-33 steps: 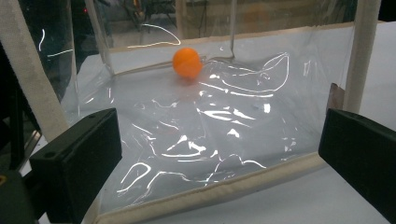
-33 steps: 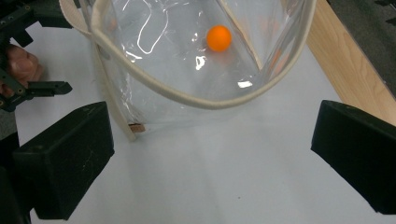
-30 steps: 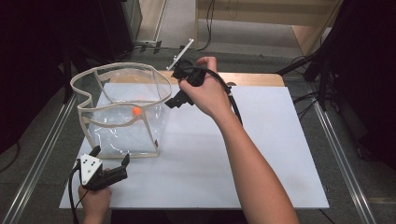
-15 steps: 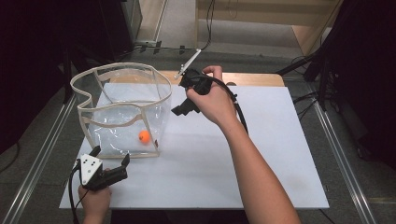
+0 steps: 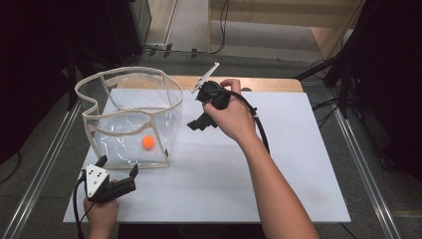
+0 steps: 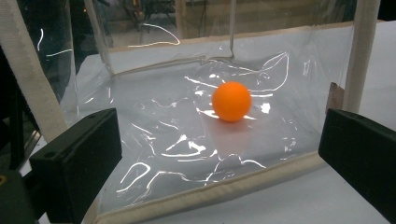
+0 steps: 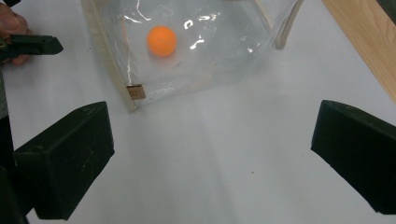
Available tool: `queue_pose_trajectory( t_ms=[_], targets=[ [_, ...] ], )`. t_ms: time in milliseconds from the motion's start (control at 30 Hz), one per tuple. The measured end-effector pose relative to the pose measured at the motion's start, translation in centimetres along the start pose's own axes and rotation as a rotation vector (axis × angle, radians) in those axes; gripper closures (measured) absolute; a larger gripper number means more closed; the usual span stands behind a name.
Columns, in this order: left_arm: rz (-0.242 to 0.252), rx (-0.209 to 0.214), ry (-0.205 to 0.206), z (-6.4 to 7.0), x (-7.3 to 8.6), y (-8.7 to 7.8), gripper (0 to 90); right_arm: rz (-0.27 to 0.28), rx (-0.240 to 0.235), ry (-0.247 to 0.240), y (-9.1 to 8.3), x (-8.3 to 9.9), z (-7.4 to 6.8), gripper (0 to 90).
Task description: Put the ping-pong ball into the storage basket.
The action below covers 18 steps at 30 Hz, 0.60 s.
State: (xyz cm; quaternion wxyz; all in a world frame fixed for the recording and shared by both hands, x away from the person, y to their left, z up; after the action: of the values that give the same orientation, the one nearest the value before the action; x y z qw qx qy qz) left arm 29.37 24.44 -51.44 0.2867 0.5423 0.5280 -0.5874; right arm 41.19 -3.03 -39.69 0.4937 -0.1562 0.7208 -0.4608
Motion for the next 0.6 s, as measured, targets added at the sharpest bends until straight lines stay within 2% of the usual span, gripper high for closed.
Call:
queue_pose_trajectory(
  t_ms=[33,100,600],
  targets=[
    [0.0,0.0,0.0,0.0,0.0,0.0,0.0,-0.006,0.006,0.013,0.0,0.2,0.0,0.0],
    [-0.001,0.0,0.002,0.0,0.0,0.0,0.0,0.003,0.002,0.001,0.2,0.5,0.0,0.0],
    [-0.003,0.0,0.005,0.0,0.0,0.0,0.0,0.008,0.006,0.025,1.1,3.3,0.2,0.0]
  ],
)
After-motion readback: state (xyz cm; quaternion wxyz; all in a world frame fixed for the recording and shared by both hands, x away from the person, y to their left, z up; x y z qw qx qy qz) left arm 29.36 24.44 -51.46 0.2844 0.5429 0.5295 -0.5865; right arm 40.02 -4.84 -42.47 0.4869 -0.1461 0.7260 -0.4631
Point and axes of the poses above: each handheld gripper's, and its own axes: y roughly forward along the jaws, x roughly out of its underside, z roughly to its right, the point moved 7 cm from there along y, roughly forward along the jaws, and after that the axes turned 5 degrees about y, right-handed, at the moved point
